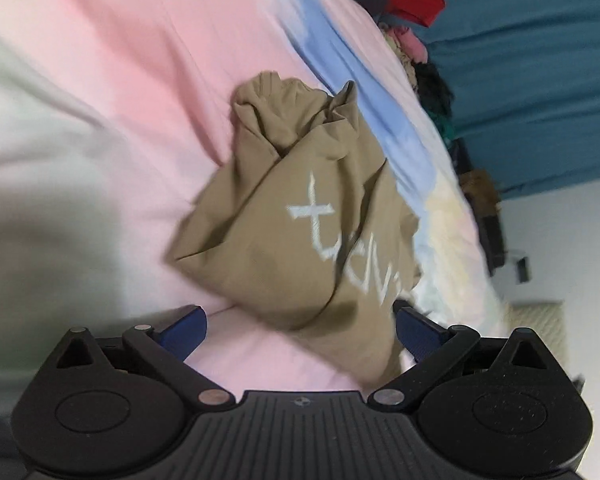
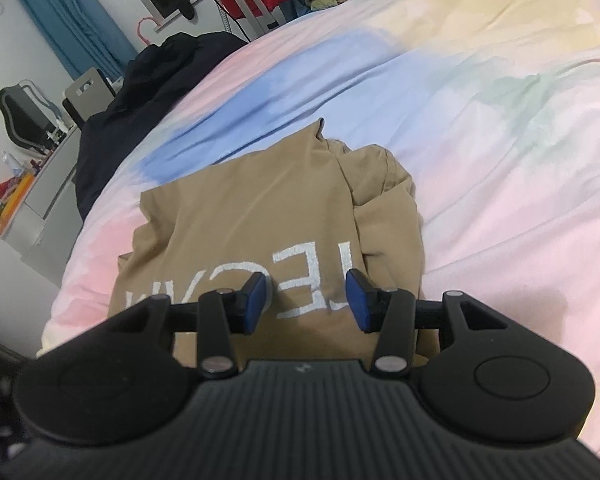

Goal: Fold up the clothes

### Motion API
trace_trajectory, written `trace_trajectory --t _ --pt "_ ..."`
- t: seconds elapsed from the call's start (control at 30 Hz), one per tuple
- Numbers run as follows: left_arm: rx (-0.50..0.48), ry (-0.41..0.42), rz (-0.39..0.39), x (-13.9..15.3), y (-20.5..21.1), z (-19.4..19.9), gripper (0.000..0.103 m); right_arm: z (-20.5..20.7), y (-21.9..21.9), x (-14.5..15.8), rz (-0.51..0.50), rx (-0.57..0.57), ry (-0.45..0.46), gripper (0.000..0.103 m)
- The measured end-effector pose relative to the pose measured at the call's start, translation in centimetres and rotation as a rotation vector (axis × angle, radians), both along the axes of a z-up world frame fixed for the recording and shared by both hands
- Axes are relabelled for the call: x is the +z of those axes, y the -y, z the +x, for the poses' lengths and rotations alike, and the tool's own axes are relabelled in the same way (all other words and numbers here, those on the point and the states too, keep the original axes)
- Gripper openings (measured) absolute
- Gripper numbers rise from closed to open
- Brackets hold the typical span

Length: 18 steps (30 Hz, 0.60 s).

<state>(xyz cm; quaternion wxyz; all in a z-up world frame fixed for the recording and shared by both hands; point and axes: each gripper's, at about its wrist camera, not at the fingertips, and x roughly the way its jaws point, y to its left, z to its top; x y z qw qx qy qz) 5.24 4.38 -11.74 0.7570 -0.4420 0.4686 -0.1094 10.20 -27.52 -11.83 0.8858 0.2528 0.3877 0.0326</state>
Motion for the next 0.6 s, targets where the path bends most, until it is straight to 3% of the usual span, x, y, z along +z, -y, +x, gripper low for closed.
trace_trajectory --t 0.2,0.37,0.47,0.53,0.6 --pt "0.05 0.048 -0.098 -1.4 -0.5 1.8 0.102 0.1 1.0 -0.4 0.063 -0.04 -0.01 0.046" --pt "0.028 0.213 -0.161 0.5 -0.8 0.1 0.101 -0.1 1.5 -0.5 0.099 -0.071 -0.012 0.046" --pt "-0.007 0.13 -0.078 -0.5 0.0 0.5 0.095 0.0 1.9 -0.5 0.137 -0.083 -0.009 0.048" --pt "-0.031 0.057 -0.014 -1.3 0.5 1.0 0.081 -0.1 2.1 -0.4 0.157 -0.096 -0.005 0.049" --pt "-0.018 0.049 -0.027 -1.5 0.3 0.9 0.081 -0.5 2.4 -0.1 0.188 -0.112 0.009 0.049"
